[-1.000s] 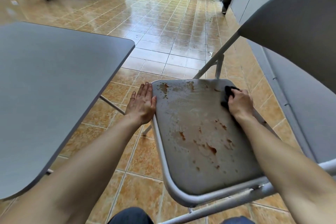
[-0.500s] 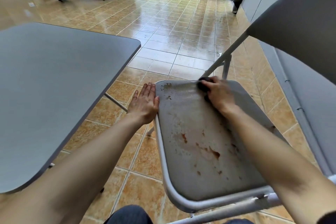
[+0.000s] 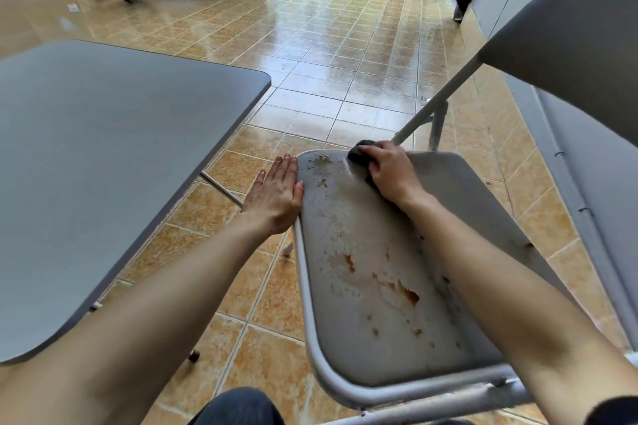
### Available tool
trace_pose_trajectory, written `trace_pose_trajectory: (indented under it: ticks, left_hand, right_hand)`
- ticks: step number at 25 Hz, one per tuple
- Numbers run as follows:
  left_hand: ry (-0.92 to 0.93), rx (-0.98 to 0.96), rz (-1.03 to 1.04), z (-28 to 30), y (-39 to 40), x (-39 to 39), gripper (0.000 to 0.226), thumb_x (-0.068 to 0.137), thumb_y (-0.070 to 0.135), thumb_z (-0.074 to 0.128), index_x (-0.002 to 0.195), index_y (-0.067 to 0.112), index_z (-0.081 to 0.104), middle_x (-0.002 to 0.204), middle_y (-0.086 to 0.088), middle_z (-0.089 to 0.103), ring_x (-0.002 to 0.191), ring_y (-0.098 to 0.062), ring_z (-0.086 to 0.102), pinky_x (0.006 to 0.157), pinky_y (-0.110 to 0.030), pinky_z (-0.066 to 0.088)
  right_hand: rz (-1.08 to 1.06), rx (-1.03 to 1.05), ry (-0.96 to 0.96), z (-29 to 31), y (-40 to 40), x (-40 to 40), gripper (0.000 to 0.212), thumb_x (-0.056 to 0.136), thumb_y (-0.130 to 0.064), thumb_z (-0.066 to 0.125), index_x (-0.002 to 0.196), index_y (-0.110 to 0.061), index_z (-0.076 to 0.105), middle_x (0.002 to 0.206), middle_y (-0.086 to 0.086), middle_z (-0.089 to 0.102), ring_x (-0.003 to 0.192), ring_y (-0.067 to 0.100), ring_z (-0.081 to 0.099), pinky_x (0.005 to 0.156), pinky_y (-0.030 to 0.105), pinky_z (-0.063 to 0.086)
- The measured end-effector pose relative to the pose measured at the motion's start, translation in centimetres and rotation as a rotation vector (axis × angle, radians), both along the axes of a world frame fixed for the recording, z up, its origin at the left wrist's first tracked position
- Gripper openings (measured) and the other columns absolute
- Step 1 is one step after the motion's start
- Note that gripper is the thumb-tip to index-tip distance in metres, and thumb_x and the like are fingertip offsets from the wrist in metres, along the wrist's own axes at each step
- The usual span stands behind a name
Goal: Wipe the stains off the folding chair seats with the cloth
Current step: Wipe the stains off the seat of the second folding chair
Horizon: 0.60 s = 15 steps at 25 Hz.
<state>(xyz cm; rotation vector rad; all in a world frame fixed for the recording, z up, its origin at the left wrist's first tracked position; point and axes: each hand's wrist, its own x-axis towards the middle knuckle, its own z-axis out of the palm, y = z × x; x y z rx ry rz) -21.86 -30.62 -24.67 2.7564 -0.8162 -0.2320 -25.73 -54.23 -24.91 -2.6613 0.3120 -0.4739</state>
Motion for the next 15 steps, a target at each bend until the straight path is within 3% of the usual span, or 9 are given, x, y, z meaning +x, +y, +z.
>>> trace_pose_trajectory:
  ticks: [2,4,6,9,15]
  left_hand:
    - [0.0,0.012,0.003,0.2,0.0,0.0,0.06,0.102,0.038,0.012,0.154,0.015,-0.005,0.164,0.001,-0.008,0.151,-0.012,-0.007,0.123,-0.035,-0.004]
    - [-0.017,0.015,0.014,0.0,0.0,-0.1,0.059,0.102,0.038,0.011,0.154,0.015,-0.004,0.164,0.002,-0.007,0.151,-0.011,-0.007,0.123,-0.036,-0.004]
    - [-0.056,-0.018,0.039,-0.3,0.1,-0.2,0.058,0.102,0.037,0.012,0.155,0.016,0.0,0.164,0.002,-0.002,0.151,-0.011,-0.005,0.123,-0.036,-0.003]
    - [-0.068,-0.086,0.077,-0.7,0.1,-0.5,0.057,0.102,0.035,0.013,0.155,0.016,0.006,0.164,0.002,0.005,0.152,-0.012,-0.002,0.124,-0.035,0.0]
    - [-0.071,-0.103,0.09,-0.6,-0.1,-0.6,0.057,0.101,0.031,0.015,0.155,0.015,0.006,0.164,0.002,0.006,0.152,-0.013,-0.002,0.124,-0.034,0.001]
  right_hand:
    - [-0.044,-0.097,0.042,0.3,-2.7,-1.1,0.047,0.087,-0.007,0.051,0.126,-0.029,0.062,0.13,0.007,0.056,0.115,0.037,0.048,0.104,0.045,0.041]
    - [-0.291,-0.111,0.126,0.2,-7.5,-2.9,0.047,0.087,-0.014,0.05,0.127,-0.037,0.059,0.135,0.006,0.051,0.116,0.039,0.044,0.103,0.047,0.04]
    - [-0.453,-0.042,0.19,0.0,-9.2,-3.6,0.041,0.091,-0.024,0.046,0.13,-0.031,0.057,0.137,0.012,0.047,0.119,0.043,0.039,0.106,0.049,0.035]
    - [-0.495,-0.044,0.209,-0.2,-7.3,-2.2,0.049,0.092,-0.043,0.045,0.131,-0.015,0.054,0.137,0.022,0.043,0.123,0.045,0.036,0.106,0.048,0.03]
    - [-0.355,0.037,0.104,0.2,-3.1,0.5,0.041,0.091,-0.021,0.048,0.13,-0.012,0.057,0.133,0.024,0.05,0.124,0.043,0.044,0.109,0.041,0.032]
